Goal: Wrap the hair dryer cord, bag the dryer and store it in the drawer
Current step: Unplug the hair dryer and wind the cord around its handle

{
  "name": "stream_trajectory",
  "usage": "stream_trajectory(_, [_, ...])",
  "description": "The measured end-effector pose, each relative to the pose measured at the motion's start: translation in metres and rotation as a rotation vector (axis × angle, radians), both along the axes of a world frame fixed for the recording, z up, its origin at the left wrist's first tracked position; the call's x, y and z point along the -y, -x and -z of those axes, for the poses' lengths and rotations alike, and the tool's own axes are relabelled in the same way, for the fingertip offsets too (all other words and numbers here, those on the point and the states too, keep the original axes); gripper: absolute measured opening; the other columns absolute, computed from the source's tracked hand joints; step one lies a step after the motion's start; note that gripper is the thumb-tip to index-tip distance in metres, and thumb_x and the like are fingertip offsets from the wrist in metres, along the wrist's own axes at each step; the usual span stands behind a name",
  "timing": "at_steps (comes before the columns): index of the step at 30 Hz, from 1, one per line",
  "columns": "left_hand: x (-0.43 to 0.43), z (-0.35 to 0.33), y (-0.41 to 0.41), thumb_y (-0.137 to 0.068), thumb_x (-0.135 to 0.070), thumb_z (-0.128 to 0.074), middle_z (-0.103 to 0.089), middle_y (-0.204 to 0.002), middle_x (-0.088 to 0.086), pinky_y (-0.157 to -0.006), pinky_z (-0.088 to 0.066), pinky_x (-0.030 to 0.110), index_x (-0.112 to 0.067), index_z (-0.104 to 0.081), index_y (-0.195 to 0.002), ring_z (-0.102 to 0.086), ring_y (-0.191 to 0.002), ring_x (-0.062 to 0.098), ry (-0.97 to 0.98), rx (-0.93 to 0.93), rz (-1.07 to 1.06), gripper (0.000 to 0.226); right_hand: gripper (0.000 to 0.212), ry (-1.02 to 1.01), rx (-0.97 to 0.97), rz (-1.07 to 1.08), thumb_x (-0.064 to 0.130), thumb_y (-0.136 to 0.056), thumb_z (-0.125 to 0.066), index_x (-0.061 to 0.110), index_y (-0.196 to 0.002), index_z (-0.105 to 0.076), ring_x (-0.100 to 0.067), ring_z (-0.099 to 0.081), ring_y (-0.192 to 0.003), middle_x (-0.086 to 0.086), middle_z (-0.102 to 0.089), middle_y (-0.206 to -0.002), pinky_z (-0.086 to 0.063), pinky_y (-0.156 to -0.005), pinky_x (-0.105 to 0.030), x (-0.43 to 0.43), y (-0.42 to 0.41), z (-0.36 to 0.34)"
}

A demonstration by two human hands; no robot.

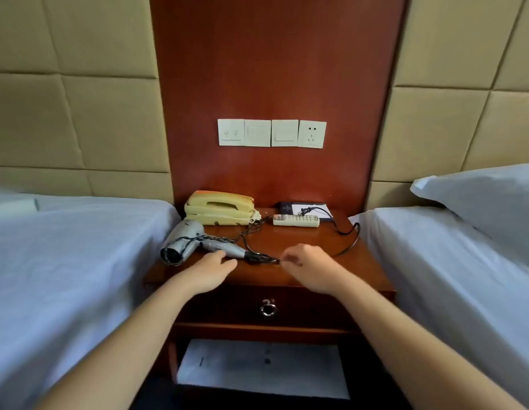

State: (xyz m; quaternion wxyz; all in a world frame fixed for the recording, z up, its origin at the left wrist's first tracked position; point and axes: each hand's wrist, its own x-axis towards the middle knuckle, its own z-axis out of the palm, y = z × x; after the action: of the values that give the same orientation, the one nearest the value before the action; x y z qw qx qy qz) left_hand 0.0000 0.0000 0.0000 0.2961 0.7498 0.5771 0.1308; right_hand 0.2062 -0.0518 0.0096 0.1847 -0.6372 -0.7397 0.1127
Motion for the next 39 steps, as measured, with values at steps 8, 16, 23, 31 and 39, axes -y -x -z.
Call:
stream_trajectory(8, [-0.051, 0.055, 0.007, -0.099, -0.046, -0.027, -0.011, -0.161, 0.007, -0.117, -0.017, 0.040, -0.011, -0.017, -0.151, -0.010, -0.148, 0.022, -0.075, -0.215, -0.158, 0.063, 0.045, -0.128, -0.028, 0.039, 0.032, -0.094, -0.049, 0.021, -0.137, -0.039, -0.025, -0.040, -0.125, -0.003, -0.042, -0.138, -0.034, -0.102, -0.035, -0.064, 0.034, 0.054])
stream_trajectory(16, [-0.080, 0.076, -0.010, -0.100, -0.043, -0.026, -0.007, -0.160, 0.015, -0.119, -0.009, 0.036, 0.000, -0.012, -0.150, -0.003, -0.149, 0.022, -0.185, -0.195, -0.188, 0.068, 0.056, -0.118, 0.123, 0.050, 0.040, -0.092, -0.050, 0.015, -0.139, -0.031, -0.028, -0.047, -0.118, -0.006, -0.053, -0.128, -0.043, -0.090, -0.037, -0.131, 0.065, 0.073])
stream_trajectory(23, [-0.083, 0.070, -0.012, -0.099, -0.024, -0.039, -0.015, -0.159, 0.011, -0.119, -0.013, 0.034, -0.003, -0.015, -0.150, -0.012, -0.148, 0.021, -0.139, 0.285, -0.404, 0.061, 0.031, -0.085, 0.227, 0.071, 0.037, -0.094, -0.046, 0.012, -0.112, -0.047, -0.033, -0.059, -0.101, -0.010, -0.063, -0.110, -0.041, -0.071, -0.036, -0.142, 0.088, 0.066])
stream_trajectory(31, [-0.075, 0.064, -0.011, -0.095, -0.013, -0.052, -0.043, -0.145, 0.003, -0.103, -0.031, 0.024, -0.011, -0.022, -0.149, -0.039, -0.136, 0.016, -0.040, 1.012, -0.489, 0.062, 0.034, -0.162, 0.025, 0.149, 0.048, -0.092, -0.046, 0.015, -0.094, -0.046, -0.036, -0.059, -0.094, -0.009, -0.065, -0.101, -0.038, -0.067, -0.035, -0.129, 0.093, 0.057])
stream_trajectory(39, [-0.104, 0.050, -0.023, -0.085, -0.031, -0.066, -0.069, -0.104, 0.013, -0.093, -0.051, 0.043, -0.003, -0.054, -0.117, -0.067, -0.097, 0.025, 0.035, 1.261, -0.574, 0.044, 0.030, -0.215, -0.160, 0.006, 0.051, -0.090, -0.048, 0.022, -0.087, -0.044, -0.022, -0.055, -0.068, 0.006, -0.056, -0.074, -0.039, -0.059, -0.032, -0.120, 0.084, 0.053])
